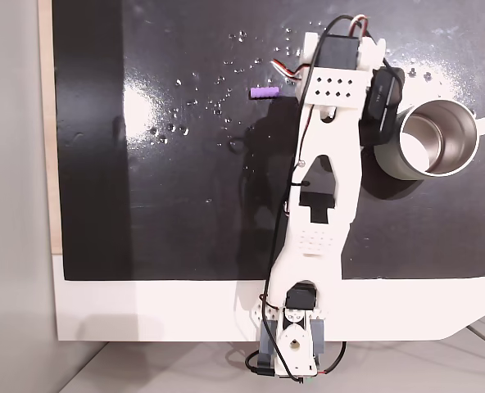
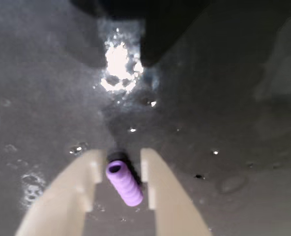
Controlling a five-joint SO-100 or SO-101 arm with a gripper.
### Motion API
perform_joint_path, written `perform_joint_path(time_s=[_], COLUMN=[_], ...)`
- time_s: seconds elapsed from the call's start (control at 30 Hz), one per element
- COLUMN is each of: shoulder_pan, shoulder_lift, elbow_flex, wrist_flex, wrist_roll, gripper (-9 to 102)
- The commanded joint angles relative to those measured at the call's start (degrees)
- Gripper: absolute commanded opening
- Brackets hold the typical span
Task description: Grasp a pengrip and put it in the cup.
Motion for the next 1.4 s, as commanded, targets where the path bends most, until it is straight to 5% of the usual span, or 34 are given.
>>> perform_joint_path(time_s=[0.0,0.5,0.77,0.93,1.37], shoulder_pan=[-2.2,-9.84,-10.02,-10.9,-10.81], shoulder_lift=[-0.26,-6.59,-13.1,-14.77,4.04], elbow_flex=[-5.01,-10.37,-13.1,-15.12,-9.84], wrist_flex=[-0.88,-4.04,-4.04,-3.96,3.43], wrist_roll=[-0.44,-1.05,-2.9,-4.75,-6.33], gripper=[19,25,17,0,0])
